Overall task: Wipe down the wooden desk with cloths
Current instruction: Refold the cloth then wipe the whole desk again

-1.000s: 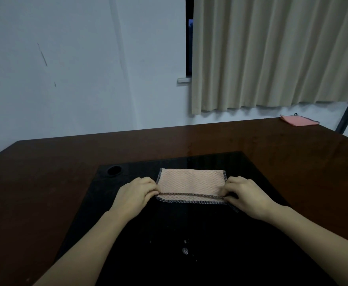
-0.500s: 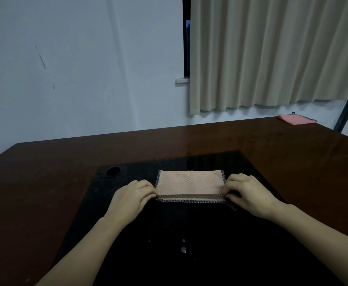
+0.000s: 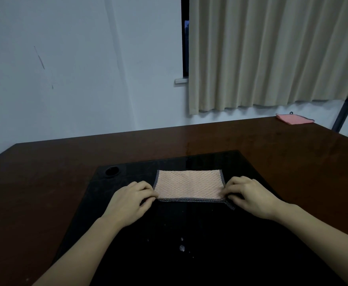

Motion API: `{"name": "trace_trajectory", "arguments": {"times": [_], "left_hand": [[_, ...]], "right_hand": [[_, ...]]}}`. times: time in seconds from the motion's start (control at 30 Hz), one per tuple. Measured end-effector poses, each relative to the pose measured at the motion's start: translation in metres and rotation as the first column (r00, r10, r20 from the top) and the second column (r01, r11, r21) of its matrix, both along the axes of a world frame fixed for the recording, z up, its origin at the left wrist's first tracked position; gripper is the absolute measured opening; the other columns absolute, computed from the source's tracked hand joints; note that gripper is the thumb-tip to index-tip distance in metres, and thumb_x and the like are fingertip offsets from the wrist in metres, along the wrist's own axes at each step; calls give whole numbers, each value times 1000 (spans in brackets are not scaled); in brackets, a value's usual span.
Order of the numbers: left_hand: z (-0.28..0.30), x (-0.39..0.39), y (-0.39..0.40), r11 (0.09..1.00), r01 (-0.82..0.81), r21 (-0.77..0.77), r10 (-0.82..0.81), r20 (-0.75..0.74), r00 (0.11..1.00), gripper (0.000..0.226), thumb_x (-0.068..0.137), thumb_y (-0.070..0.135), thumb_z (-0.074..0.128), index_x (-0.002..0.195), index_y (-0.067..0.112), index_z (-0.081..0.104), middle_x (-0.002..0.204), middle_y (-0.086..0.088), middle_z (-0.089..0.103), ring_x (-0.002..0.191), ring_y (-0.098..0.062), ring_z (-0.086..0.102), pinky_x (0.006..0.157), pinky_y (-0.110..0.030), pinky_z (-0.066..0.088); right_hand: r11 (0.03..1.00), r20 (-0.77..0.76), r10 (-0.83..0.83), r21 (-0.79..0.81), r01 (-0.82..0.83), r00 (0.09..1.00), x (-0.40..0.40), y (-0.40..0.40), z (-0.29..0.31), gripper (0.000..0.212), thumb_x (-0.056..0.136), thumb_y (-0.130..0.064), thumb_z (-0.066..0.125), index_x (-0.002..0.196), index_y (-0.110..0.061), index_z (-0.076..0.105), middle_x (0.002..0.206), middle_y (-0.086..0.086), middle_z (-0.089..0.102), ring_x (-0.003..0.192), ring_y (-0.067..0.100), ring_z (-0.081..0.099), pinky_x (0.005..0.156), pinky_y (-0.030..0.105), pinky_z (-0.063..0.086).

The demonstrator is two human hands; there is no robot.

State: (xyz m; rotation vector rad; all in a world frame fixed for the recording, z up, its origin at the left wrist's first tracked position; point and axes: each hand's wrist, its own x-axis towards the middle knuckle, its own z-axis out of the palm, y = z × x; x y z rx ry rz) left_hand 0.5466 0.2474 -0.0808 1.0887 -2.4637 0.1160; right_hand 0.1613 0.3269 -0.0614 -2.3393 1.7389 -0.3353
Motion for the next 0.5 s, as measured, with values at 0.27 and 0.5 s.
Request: {"name": "trace_trajectory", "arguments": {"times": [0.27, 0.5], "left_hand": [[10, -51, 14, 994, 20, 104, -24, 36, 999, 51, 96, 57, 26, 120, 43, 68, 116, 26, 61, 103, 0, 53, 89, -29, 43], [19, -128, 31, 973, 101, 208, -116, 61, 991, 31, 103, 51, 47, 125, 41, 65, 121, 21, 60, 118, -4, 47, 101, -33, 36]], "right_hand": [[979, 17, -203, 27, 203, 979, -20, -18, 11, 32, 104, -20, 54, 132, -31, 63, 137, -10, 57, 131, 18, 47, 108, 44, 42], [970, -63, -242, 18, 244, 968, -30, -53, 19, 28, 104, -31, 52, 129, -34, 63, 138, -11, 51, 132, 21, 38, 104, 43, 37]]}}
